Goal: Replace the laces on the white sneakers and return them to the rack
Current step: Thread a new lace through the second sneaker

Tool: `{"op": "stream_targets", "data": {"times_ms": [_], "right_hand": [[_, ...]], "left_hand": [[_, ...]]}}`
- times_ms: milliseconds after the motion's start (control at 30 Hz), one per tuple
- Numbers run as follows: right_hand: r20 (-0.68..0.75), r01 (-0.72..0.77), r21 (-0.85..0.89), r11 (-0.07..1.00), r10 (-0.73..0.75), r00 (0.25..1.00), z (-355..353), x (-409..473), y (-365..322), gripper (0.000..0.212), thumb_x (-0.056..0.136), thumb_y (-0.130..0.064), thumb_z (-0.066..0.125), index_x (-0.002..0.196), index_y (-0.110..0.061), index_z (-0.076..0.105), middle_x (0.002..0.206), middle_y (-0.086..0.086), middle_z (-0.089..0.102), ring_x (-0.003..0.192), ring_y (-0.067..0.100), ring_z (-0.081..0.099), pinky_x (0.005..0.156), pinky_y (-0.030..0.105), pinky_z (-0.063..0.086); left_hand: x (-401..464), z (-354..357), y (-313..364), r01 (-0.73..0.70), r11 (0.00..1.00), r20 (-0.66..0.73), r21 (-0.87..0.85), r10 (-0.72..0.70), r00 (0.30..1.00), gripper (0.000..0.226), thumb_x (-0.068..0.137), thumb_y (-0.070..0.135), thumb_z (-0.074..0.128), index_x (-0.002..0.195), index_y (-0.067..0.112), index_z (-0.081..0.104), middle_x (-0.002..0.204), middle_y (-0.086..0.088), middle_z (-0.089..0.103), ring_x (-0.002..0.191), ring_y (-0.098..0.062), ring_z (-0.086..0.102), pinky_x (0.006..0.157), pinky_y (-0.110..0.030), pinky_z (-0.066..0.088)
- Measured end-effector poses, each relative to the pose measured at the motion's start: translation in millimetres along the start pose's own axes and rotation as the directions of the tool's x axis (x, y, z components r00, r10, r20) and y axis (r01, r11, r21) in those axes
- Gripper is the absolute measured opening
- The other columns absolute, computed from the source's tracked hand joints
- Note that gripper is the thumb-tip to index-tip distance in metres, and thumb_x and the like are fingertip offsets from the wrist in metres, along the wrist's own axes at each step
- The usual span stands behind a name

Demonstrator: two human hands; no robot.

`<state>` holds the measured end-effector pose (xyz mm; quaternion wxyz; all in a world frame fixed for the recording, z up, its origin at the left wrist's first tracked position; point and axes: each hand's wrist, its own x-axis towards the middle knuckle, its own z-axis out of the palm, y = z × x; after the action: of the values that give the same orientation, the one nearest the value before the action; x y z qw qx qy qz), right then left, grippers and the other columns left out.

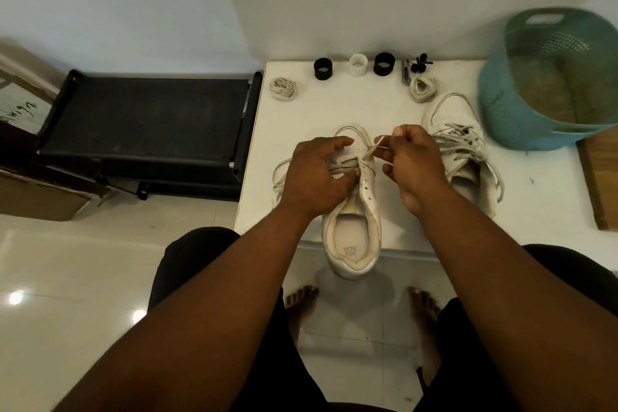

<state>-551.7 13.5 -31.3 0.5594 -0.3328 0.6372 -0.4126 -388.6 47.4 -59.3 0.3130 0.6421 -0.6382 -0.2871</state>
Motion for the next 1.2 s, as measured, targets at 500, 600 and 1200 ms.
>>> {"op": "stream_targets", "data": {"times_ms": [500, 600, 1200], "right_hand": [[0.069, 0.329, -0.709, 0.624, -0.402, 0.913, -8.0, 3.8, -0.3, 0.016, 0.096, -0.030, 0.066, 0.088, -0.018, 0.073, 0.076, -0.011, 0.061, 0.077, 0.013, 0.061, 0.069, 0.021, 0.036], [-0.137, 0.319, -0.673, 0.667, -0.537, 0.833, -22.2, 2.2, -12.8, 0.018, 0.100, -0.029, 0.060, 0.101, -0.014, 0.070, 0.091, -0.006, 0.064, 0.086, 0.015, 0.061, 0.073, 0.018, 0.033], [0.320, 0.504, -0.803, 0.319, -0.482, 0.815, -11.9, 0.8, 6.8, 0.039, 0.094, -0.017, 0.060, 0.132, -0.014, 0.064, 0.136, 0.013, 0.056, 0.123, 0.033, 0.052, 0.103, 0.038, 0.041]], "left_hand": [[5.6, -3.1, -1.9, 0.131, 0.982, 0.069, 0.135, -0.141, 0.988, 0.064, 0.067, 0.064, 0.064, 0.127, 0.041, 0.068, 0.138, 0.021, 0.053, 0.136, -0.012, 0.041, 0.115, -0.061, 0.026], [4.8, -3.1, -1.3, 0.145, 0.982, 0.079, 0.118, -0.155, 0.985, 0.063, 0.068, 0.062, 0.066, 0.127, 0.041, 0.068, 0.138, 0.022, 0.052, 0.137, -0.012, 0.040, 0.116, -0.061, 0.024], [6.4, -1.7, -4.5, 0.129, 0.984, 0.079, 0.120, -0.139, 0.987, 0.068, 0.065, 0.066, 0.062, 0.127, 0.039, 0.069, 0.140, 0.018, 0.054, 0.136, -0.014, 0.044, 0.114, -0.060, 0.029]]}}
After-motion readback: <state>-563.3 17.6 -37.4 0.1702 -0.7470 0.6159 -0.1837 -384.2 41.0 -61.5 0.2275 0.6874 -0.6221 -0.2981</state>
